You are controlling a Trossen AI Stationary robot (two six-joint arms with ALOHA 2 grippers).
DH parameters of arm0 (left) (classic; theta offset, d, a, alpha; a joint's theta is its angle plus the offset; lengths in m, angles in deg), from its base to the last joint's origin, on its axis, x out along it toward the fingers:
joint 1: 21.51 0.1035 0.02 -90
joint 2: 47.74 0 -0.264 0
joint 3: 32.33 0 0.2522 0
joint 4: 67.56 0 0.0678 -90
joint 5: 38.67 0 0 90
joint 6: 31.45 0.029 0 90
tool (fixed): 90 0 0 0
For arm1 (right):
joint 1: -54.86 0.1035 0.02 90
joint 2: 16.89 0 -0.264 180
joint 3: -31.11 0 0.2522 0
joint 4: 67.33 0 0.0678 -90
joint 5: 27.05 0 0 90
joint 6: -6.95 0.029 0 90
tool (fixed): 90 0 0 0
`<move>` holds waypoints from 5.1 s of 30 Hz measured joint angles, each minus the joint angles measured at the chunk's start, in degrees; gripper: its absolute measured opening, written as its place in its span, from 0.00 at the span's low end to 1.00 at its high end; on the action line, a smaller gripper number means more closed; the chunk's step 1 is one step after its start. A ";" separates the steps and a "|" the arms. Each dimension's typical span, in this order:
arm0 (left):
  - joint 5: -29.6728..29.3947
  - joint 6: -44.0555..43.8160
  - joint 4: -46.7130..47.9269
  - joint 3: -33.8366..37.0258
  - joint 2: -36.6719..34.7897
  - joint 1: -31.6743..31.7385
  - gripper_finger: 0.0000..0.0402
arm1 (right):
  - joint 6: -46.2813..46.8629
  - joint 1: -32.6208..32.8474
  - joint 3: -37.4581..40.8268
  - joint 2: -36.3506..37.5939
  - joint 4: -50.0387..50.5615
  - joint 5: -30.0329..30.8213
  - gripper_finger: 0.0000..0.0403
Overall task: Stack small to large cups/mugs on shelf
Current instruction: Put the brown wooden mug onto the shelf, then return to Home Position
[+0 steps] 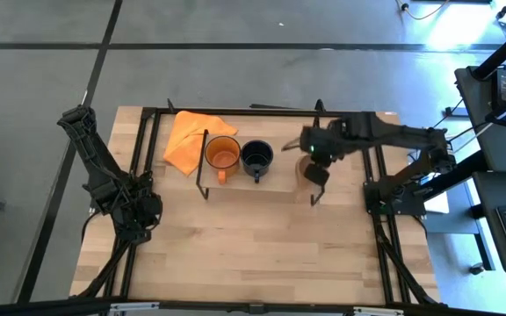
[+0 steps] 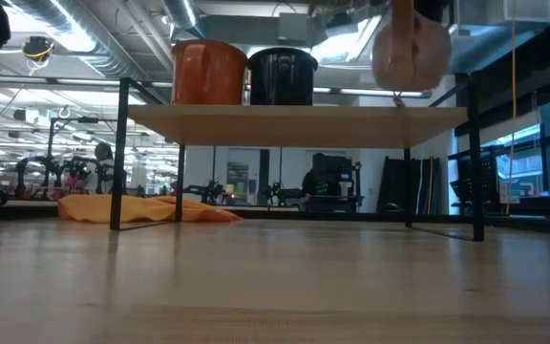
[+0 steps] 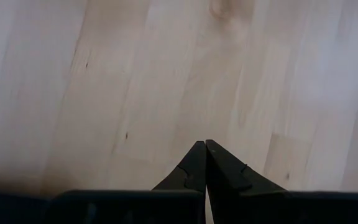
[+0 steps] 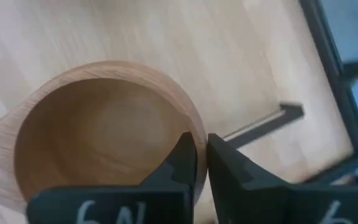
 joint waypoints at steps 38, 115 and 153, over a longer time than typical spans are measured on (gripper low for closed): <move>-0.47 0.19 0.59 0.00 -0.02 4.30 0.00 | -33.24 -17.58 -0.20 -10.03 -11.39 -16.84 0.07; -7.65 1.33 -4.62 -4.42 -0.64 4.52 0.00 | 4.35 -15.14 -36.14 -5.53 -18.19 -33.38 0.17; -18.79 61.72 -16.92 -19.17 -45.46 29.62 0.00 | -7.39 -6.07 34.63 47.86 -65.83 -44.05 0.17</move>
